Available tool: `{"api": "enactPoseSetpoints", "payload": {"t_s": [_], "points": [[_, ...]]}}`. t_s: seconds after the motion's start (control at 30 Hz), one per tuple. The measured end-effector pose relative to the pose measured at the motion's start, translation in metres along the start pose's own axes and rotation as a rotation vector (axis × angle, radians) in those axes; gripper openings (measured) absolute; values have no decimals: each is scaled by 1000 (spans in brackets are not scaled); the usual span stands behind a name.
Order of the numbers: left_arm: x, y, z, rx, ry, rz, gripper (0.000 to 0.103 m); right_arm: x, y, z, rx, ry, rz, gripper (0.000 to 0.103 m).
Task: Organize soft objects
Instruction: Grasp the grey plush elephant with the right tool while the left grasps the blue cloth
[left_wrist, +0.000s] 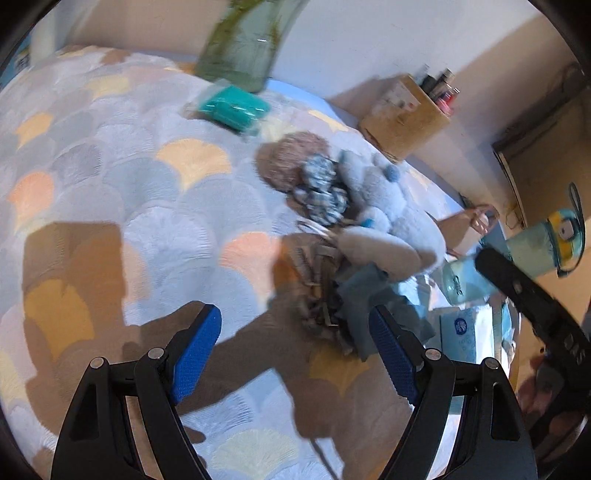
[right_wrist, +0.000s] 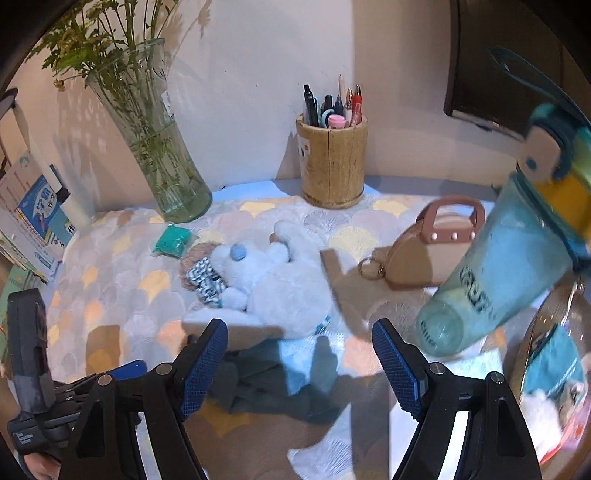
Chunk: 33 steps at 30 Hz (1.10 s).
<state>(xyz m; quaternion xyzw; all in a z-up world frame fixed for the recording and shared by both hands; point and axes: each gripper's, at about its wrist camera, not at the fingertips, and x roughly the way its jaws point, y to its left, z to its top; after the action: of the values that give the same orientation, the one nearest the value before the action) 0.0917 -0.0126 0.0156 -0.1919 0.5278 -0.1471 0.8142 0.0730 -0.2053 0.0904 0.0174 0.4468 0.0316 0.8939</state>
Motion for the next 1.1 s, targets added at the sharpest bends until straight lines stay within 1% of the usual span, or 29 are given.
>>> {"api": "enactPoseSetpoints", "payload": {"t_s": [0.03, 0.13, 0.2, 0.3, 0.37, 0.43, 0.5, 0.53, 0.57, 0.6, 0.63, 0.7, 0.8, 0.97, 1.03, 1.1], "points": [[3, -5, -1, 20, 10, -4, 81, 4, 0, 3, -22, 2, -3, 79], [17, -22, -4, 79, 33, 1, 81, 25, 3, 10, -85, 53, -5, 79], [21, -31, -4, 100, 15, 17, 81, 39, 5, 11, -111, 70, -16, 79], [26, -37, -3, 86, -2, 17, 81, 57, 5, 10, -120, 107, -46, 79], [28, -41, -1, 85, -12, 12, 79, 66, 4, 10, -122, 125, -27, 80], [30, -43, -1, 89, -27, 24, 76, 73, 5, 10, -132, 138, -16, 84], [31, -44, 0, 88, -46, 64, 55, 81, 9, 10, -163, 146, -7, 86], [32, -43, 0, 88, -54, 90, 52, 83, 11, 10, -172, 147, -3, 86], [32, -43, 1, 88, -60, 100, 45, 87, 14, 10, -186, 147, 9, 85], [32, -42, 1, 84, -67, 111, 39, 90, 17, 10, -197, 147, 28, 80], [31, -41, 1, 79, -70, 117, 36, 92, 20, 10, -214, 154, 51, 64], [29, -34, 1, 58, -75, 113, 25, 88, 26, 10, -251, 128, 42, 63], [25, -22, 3, 5, -70, 88, 20, 76, 26, 11, -252, 92, 77, 61], [10, -3, -1, -31, -75, 91, 16, 55, 19, 15, -217, 46, 103, 61], [2, 7, -3, -51, -85, 102, 16, 48, 17, 17, -211, 38, 108, 61], [-8, 25, -5, -90, -101, 135, 16, 41, 15, 17, -209, 26, 110, 61]]}}
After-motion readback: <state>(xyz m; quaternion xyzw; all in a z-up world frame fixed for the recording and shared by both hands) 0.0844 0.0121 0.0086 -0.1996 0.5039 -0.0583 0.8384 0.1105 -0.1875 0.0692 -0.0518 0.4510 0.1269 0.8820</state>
